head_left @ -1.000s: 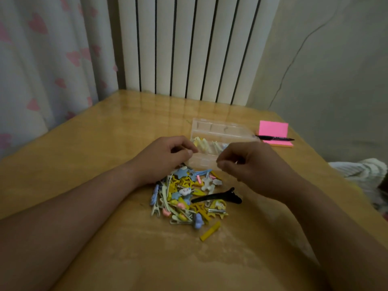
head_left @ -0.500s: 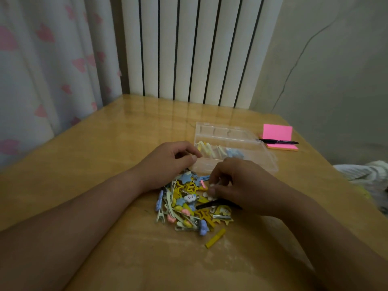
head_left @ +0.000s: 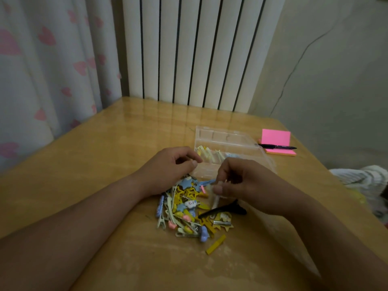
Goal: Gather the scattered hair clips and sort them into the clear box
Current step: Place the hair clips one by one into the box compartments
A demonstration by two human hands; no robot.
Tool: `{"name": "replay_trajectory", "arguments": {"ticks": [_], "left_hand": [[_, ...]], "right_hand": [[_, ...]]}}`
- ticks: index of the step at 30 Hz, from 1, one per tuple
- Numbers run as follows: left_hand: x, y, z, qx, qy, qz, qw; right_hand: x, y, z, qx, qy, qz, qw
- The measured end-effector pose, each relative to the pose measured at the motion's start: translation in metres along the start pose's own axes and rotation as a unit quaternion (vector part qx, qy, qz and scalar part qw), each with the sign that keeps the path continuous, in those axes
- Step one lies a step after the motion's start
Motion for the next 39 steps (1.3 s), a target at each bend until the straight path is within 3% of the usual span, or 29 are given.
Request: {"name": "replay_trajectory", "arguments": {"ticks": [5,10,21,30,39], "left_hand": [[-0.001,-0.002,-0.001,0.008,0.009,-0.006,1.0],[-0.001,-0.004,-0.004,0.009,0.018,-0.005,1.0],[0.0,-0.002,-0.001,0.004,0.009,-0.005,1.0],[0.0,-0.002,-0.001,0.007,0.014,-0.004,1.0],[-0.001,-0.002,0.001,0.004,0.008,-0.003,1.0]], "right_hand": [[0.014,0.001,0.004,-0.017,-0.088,0.113,0.99],[0.051,-0.008,0.037,-0.111,-0.176,0.267,0.941],[0.06,-0.073,0.054,-0.239,0.026,0.205,0.949],[0.046,-0.093,0.053,-0.253,0.156,0.15,0.943],[0.041,-0.069,0.06,-0.178,0.116,0.26,0.942]]}}
Point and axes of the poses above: each hand's wrist, its own y-axis away from the middle knuckle, its own x-axis out of the back of the hand, z = x × y, the point moved 2 cm from there along -y, towards the middle knuckle, and after that the axes turned 10 degrees about y, right-handed, at the moved point
